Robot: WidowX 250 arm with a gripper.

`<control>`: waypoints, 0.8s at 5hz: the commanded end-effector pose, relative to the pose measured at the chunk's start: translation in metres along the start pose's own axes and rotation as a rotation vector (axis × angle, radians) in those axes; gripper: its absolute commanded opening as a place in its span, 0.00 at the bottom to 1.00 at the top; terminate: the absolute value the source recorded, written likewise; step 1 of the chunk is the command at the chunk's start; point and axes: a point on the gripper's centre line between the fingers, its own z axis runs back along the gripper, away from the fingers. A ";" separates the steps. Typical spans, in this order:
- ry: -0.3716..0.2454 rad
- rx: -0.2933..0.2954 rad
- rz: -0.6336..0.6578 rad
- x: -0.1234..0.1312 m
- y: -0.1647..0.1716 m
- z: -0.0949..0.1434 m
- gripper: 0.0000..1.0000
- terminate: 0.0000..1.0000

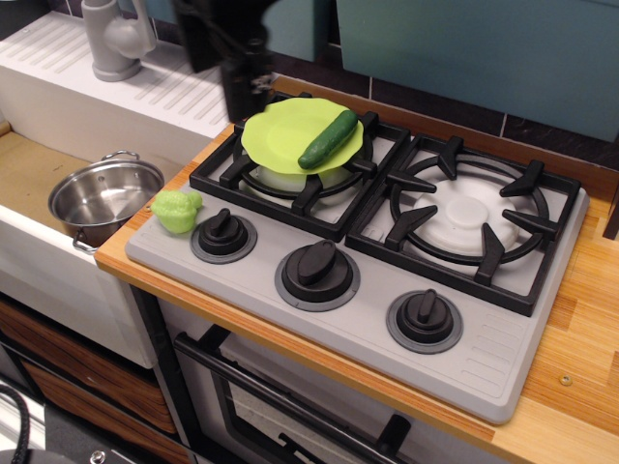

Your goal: Put pickle on plate and cauliflower in pot or pan in sink

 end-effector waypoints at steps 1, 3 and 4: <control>-0.096 0.061 0.095 -0.031 0.021 -0.005 1.00 0.00; -0.145 0.050 0.151 -0.055 0.024 -0.035 1.00 0.00; -0.176 0.035 0.155 -0.056 0.023 -0.044 1.00 0.00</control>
